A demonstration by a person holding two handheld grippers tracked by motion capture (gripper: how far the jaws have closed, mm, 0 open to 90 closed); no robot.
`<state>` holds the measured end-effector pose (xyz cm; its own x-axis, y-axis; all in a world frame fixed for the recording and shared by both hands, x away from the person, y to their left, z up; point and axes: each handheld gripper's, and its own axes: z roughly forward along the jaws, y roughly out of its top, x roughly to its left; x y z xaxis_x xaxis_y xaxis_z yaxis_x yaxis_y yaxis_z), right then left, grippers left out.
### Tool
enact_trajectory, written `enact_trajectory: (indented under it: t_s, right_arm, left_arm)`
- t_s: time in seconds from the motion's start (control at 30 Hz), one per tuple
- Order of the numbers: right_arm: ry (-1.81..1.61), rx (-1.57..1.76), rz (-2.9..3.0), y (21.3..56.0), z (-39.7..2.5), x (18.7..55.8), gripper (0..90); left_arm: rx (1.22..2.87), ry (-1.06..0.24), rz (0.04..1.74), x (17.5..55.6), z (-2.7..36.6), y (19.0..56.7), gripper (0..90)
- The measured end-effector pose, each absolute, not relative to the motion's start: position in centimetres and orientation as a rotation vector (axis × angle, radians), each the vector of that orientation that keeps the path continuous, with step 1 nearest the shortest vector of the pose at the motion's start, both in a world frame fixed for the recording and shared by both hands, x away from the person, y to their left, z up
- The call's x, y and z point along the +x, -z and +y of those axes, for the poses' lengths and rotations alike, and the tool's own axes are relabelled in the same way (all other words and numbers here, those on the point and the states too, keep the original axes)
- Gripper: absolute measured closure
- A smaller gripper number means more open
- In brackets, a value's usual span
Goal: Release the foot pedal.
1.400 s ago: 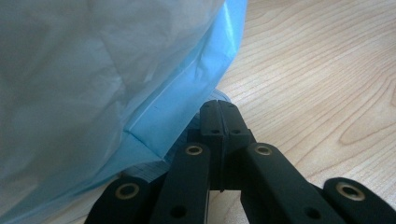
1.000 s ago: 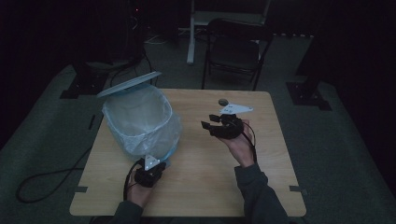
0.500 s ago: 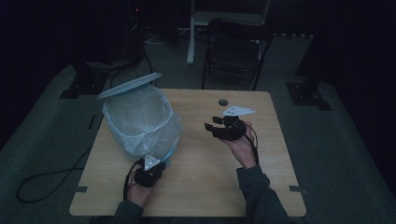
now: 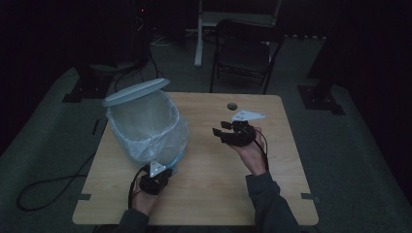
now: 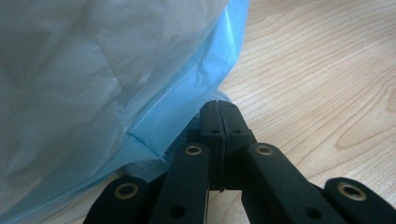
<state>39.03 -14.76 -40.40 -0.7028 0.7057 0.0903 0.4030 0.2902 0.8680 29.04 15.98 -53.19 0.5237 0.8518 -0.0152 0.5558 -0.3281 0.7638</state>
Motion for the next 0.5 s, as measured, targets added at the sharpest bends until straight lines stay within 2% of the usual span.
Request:
enact_trajectory:
  t_s: [0.5]
  right_arm:
    - [-1.373,1.022,2.237,40.39,-15.49,38.99,51.3]
  left_arm:
    - [1.998,-0.479,1.159,28.73,16.09,53.1,87.5]
